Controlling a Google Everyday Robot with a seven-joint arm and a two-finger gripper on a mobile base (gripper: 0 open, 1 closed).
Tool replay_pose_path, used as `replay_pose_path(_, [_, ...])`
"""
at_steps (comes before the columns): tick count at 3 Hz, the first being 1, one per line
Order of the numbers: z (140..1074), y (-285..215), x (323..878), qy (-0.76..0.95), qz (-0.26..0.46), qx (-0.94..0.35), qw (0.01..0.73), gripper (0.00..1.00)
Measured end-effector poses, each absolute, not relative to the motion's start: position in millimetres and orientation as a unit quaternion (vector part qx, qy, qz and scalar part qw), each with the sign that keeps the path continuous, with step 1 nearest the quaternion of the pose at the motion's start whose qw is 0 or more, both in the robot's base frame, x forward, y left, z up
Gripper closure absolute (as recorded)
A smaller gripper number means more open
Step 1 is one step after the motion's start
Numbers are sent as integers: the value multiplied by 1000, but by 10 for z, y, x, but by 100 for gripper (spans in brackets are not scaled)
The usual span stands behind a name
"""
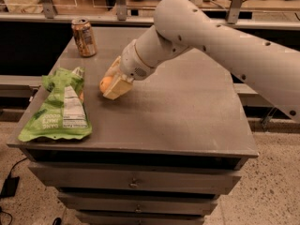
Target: Move orange near green rice chip bag
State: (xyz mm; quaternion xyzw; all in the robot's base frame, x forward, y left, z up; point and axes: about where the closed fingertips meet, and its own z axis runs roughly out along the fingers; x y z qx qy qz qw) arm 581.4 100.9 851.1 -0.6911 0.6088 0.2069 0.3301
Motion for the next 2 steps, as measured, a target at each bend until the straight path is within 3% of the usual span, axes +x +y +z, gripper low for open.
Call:
replay_pose_path(1, [8503,1030,5803,608,208,-692,329,12])
replay_pose_path(2, [8499,1043,5796,607,209,-693,328,0])
